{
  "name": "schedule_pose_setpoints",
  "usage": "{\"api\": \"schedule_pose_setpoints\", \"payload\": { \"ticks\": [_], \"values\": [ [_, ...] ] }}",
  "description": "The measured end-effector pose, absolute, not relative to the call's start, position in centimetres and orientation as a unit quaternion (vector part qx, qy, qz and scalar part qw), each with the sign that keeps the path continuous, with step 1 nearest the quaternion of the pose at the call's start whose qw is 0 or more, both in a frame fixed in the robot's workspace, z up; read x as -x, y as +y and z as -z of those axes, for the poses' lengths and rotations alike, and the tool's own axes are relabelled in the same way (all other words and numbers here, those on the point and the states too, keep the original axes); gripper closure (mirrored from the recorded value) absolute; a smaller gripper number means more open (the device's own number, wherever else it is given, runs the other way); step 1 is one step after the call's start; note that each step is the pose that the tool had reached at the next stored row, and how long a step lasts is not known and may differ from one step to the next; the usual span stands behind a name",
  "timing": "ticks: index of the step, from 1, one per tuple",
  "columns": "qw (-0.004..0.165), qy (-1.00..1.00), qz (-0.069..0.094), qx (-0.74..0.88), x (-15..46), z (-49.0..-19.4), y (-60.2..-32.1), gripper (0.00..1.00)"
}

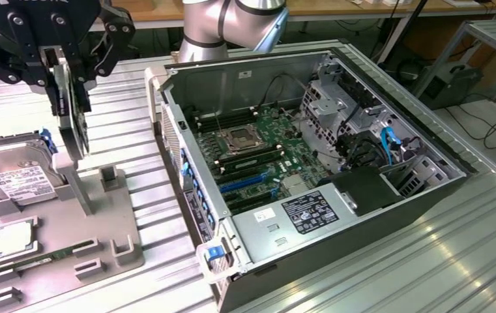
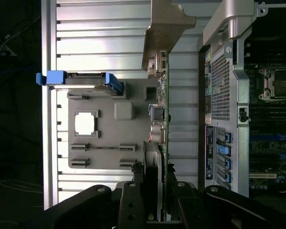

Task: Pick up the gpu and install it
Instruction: 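Pick up the gpu and move the gpu toward the slot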

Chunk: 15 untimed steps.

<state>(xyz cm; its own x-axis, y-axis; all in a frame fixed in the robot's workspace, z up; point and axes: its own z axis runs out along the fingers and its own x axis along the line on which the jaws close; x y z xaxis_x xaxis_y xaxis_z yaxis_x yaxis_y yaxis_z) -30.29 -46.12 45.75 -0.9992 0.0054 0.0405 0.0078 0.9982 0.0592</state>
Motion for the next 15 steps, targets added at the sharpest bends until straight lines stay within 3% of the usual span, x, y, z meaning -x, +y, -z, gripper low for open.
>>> {"api": "schedule_pose_setpoints", "payload": {
  "ticks": [15],
  "values": [
    [0.020,-0.999,0.029,0.003,28.9,-45.7,-46.1,0.73]
  ]
}}
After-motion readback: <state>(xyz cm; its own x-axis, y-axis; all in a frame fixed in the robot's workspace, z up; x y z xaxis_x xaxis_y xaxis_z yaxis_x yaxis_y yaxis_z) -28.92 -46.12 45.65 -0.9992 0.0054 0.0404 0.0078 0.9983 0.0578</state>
